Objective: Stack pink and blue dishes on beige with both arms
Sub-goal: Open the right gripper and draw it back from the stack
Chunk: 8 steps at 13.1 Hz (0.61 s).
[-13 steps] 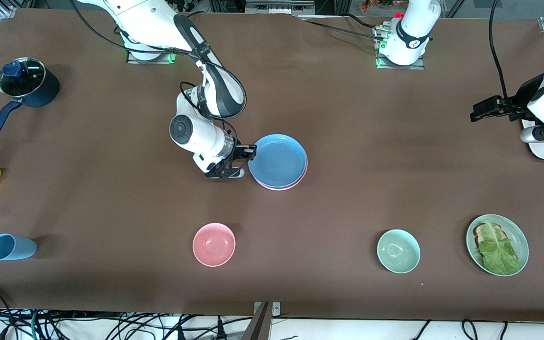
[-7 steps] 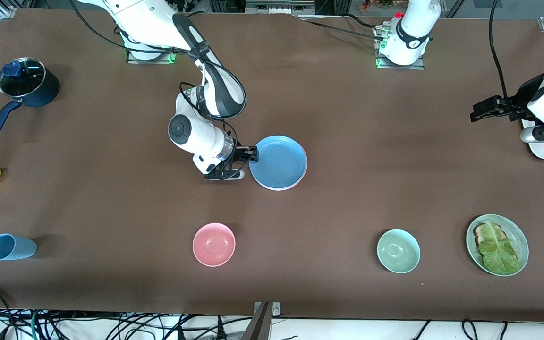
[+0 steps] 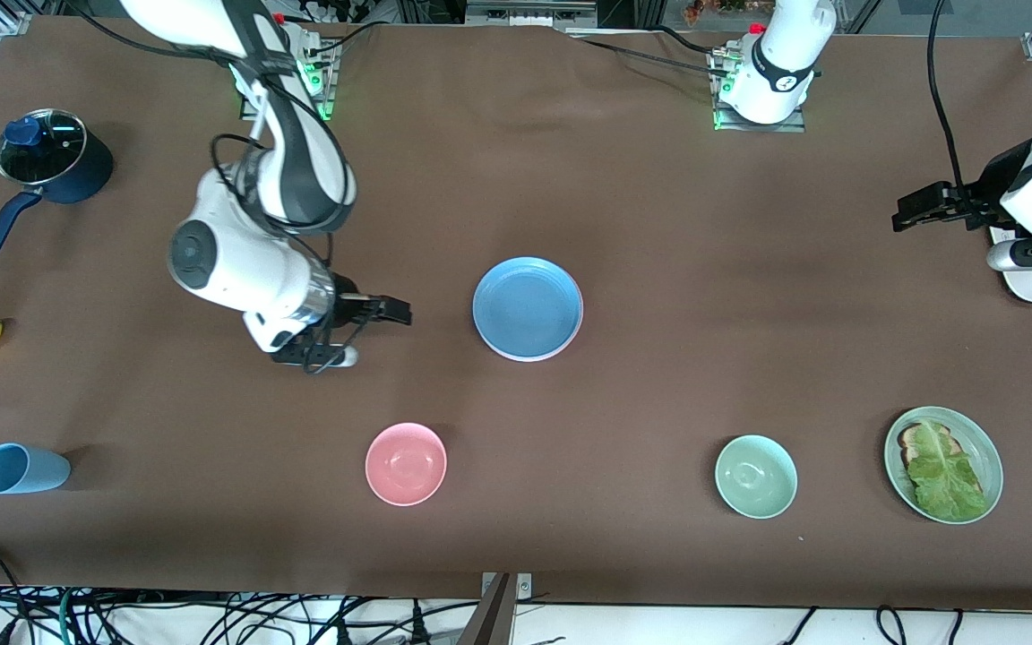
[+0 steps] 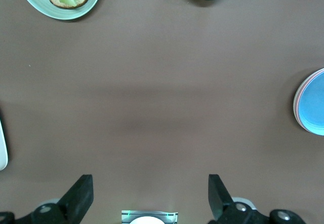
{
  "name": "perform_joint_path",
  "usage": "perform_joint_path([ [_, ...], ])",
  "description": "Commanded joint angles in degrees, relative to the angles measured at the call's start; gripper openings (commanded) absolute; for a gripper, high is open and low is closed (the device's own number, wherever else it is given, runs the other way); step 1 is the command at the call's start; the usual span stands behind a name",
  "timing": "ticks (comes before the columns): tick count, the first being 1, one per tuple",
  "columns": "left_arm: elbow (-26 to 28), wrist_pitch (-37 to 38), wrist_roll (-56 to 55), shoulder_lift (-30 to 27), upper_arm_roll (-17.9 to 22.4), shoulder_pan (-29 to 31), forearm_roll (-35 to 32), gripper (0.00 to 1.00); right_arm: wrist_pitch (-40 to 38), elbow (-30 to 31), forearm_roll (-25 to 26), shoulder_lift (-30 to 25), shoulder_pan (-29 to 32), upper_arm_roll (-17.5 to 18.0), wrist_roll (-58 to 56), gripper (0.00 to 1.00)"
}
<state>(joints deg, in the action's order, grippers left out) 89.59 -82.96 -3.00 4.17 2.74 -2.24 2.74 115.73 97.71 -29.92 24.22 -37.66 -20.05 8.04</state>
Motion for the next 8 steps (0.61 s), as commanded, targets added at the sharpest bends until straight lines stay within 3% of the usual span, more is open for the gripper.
perform_joint_path([
  [1, 0.1, -0.2, 1.0, -0.2, -0.1, 0.0, -0.7, 1.00, -12.1, -5.9, 7.8, -1.5, -0.5, -3.2, 0.2, 1.00],
  [3, 0.1, -0.2, 1.1, -0.2, -0.1, 0.0, -0.7, 1.00, -20.9, -11.2, 13.2, -1.8, -0.5, -5.8, -1.4, 1.00],
  [5, 0.1, -0.1, 1.1, -0.1, -0.1, 0.0, -0.7, 1.00, -24.3, -12.0, 18.0, -4.3, -0.3, -7.2, -4.4, 1.00],
  [8, 0.1, -0.1, 1.1, -0.1, -0.1, 0.2, -0.6, 1.00, -29.2, -12.1, 22.4, -9.3, 5.1, -5.6, -5.1, 1.00],
])
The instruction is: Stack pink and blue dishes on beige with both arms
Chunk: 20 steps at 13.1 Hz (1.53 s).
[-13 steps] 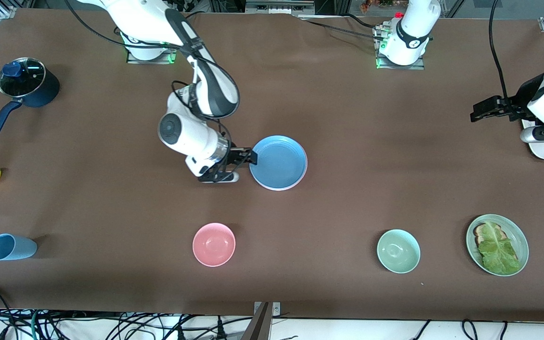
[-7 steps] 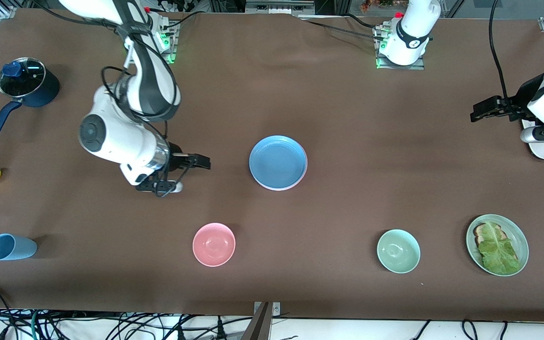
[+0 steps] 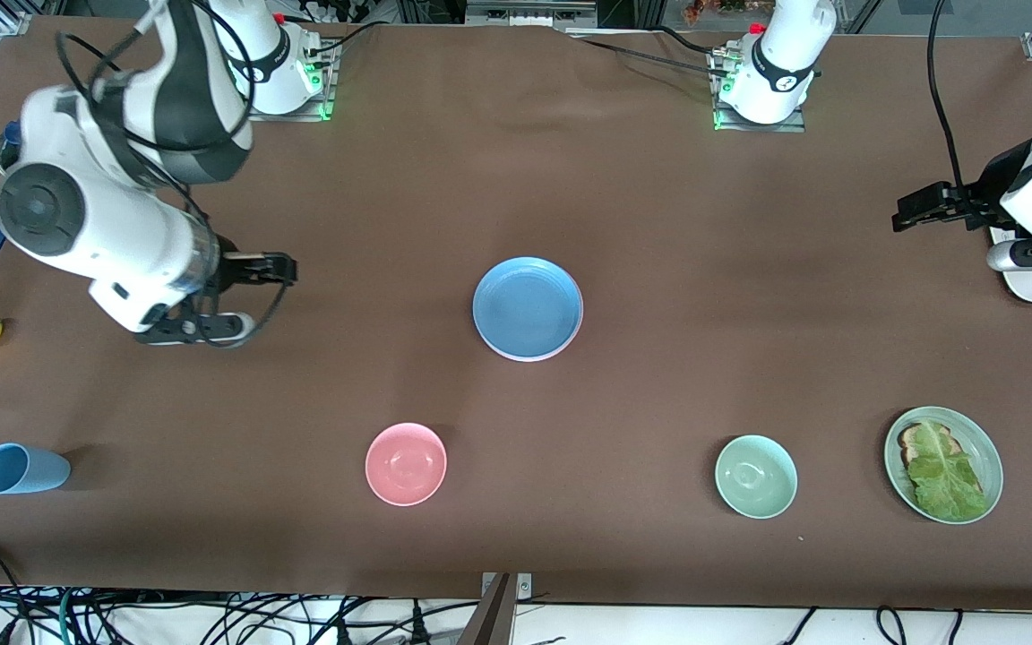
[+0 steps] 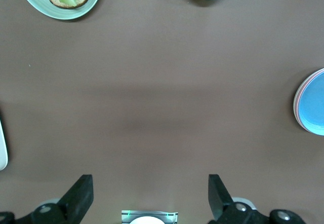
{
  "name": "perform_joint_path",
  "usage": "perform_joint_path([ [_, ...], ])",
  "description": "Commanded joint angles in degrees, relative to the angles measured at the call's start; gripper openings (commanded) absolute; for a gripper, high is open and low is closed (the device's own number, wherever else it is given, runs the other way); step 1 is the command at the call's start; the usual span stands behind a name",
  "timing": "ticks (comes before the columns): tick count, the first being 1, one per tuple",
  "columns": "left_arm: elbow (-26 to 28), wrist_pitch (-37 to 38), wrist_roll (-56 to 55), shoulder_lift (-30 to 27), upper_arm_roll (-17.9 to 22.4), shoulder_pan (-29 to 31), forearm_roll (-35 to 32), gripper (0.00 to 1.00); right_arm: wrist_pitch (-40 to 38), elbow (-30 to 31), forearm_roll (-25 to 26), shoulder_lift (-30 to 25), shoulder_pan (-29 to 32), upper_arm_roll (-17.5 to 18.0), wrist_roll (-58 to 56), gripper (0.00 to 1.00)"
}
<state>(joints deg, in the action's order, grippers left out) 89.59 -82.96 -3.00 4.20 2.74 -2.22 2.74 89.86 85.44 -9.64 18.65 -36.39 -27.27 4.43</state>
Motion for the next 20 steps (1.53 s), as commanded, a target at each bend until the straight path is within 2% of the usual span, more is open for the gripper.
perform_joint_path([
  [1, 0.1, -0.1, 1.1, -0.2, -0.1, 0.1, -0.6, 1.00, -3.9, 0.3, 2.1, -5.9, 8.0, 4.3, -3.3, 1.00],
  [3, 0.1, -0.1, 1.0, -0.2, -0.1, 0.2, -0.6, 1.00, -4.4, 0.1, 2.5, -9.0, 19.2, 12.4, -6.1, 1.00],
  [5, 0.1, -0.1, 1.1, -0.2, -0.1, 0.2, -0.6, 1.00, -4.5, 0.8, 7.0, -12.5, 29.0, 21.1, -6.1, 1.00],
  [6, 0.1, -0.1, 1.1, -0.2, -0.1, 0.2, -0.6, 1.00, -4.5, 2.0, 8.5, -14.5, 32.1, 24.5, -5.8, 1.00],
  [7, 0.1, -0.1, 1.1, -0.2, 0.0, 0.1, -0.6, 1.00, -4.4, 3.9, 9.0, -16.4, 34.3, 25.8, -5.3, 1.00],
  [10, 0.1, -0.1, 1.1, -0.2, 0.0, 0.1, -0.6, 1.00, 2.9, 11.7, 9.1, -20.2, 37.7, 26.2, -5.0, 1.00],
  [20, 0.1, -0.1, 1.2, -0.2, -0.1, 0.3, -0.7, 1.00, 1.8, 10.4, 8.9, -21.4, 37.7, 25.9, -5.7, 1.00],
])
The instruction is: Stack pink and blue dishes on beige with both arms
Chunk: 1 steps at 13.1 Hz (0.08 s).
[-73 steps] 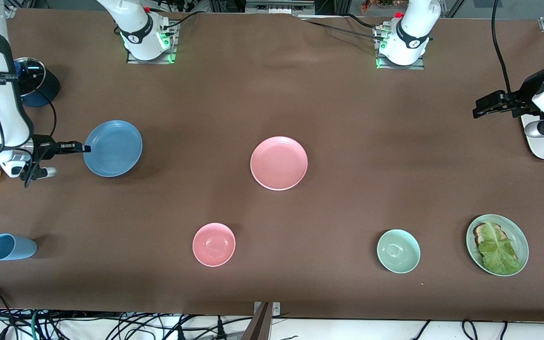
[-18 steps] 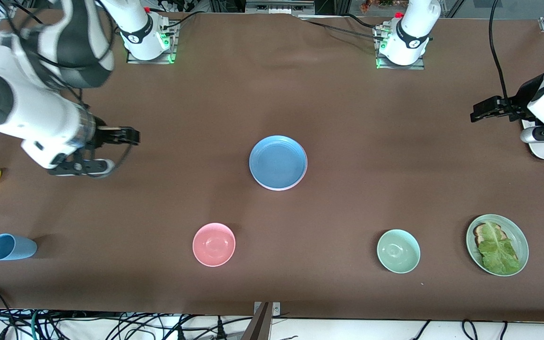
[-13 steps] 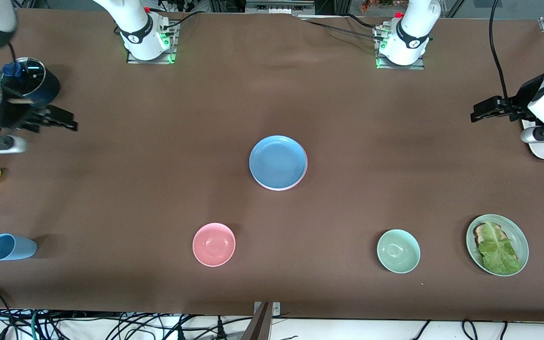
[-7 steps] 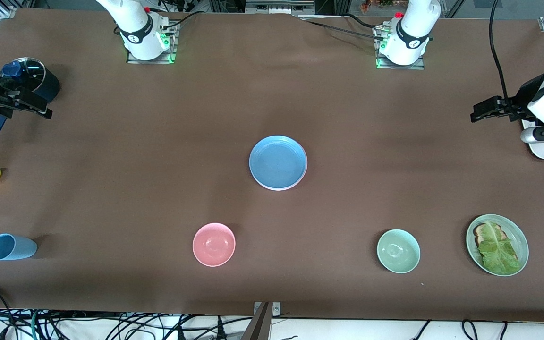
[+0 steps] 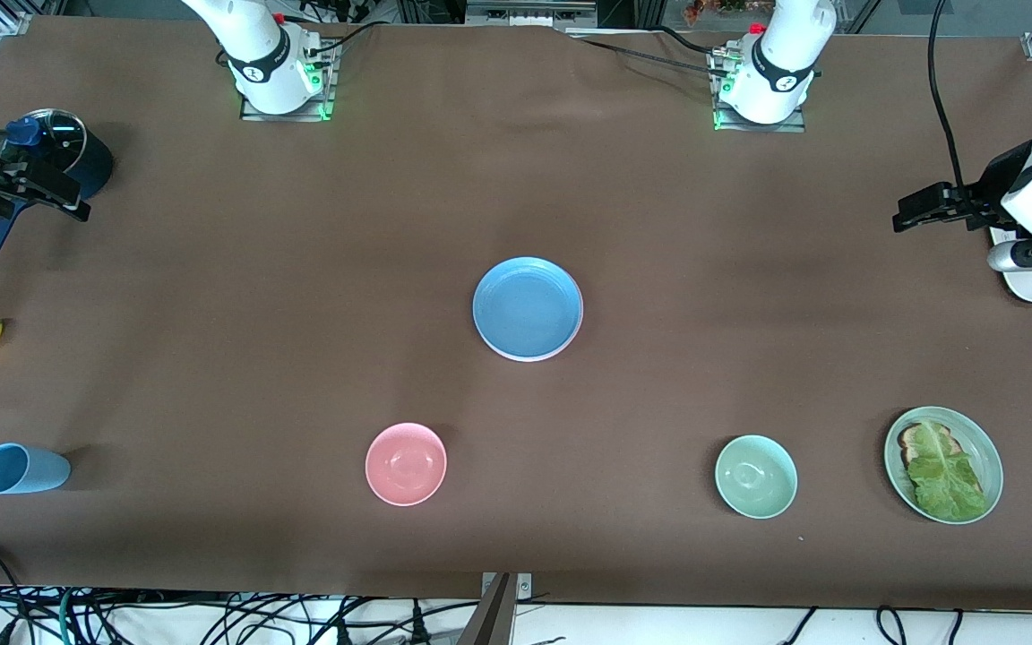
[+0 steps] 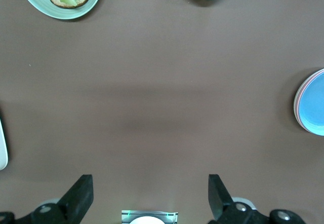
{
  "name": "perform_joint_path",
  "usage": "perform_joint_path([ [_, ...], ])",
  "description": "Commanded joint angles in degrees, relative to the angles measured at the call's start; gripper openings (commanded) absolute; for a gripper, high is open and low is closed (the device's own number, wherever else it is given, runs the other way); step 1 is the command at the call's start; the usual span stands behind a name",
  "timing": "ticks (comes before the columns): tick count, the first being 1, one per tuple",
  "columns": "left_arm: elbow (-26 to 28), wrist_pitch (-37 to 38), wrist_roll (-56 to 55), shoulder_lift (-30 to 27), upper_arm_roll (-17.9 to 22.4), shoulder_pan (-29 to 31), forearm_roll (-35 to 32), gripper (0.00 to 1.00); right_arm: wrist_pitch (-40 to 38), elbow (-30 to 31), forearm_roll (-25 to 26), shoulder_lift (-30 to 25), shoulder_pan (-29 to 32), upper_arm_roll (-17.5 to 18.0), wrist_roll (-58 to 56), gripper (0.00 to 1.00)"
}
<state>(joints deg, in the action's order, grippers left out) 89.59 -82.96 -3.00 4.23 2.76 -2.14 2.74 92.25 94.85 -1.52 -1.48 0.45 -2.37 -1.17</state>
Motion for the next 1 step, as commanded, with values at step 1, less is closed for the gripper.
perform_joint_path([
  [1, 0.0, -0.1, 1.1, -0.2, 0.0, 0.1, -0.8, 1.00, -1.2, 1.1, 0.7, -0.9, 0.8, 0.8, -0.2, 1.00],
])
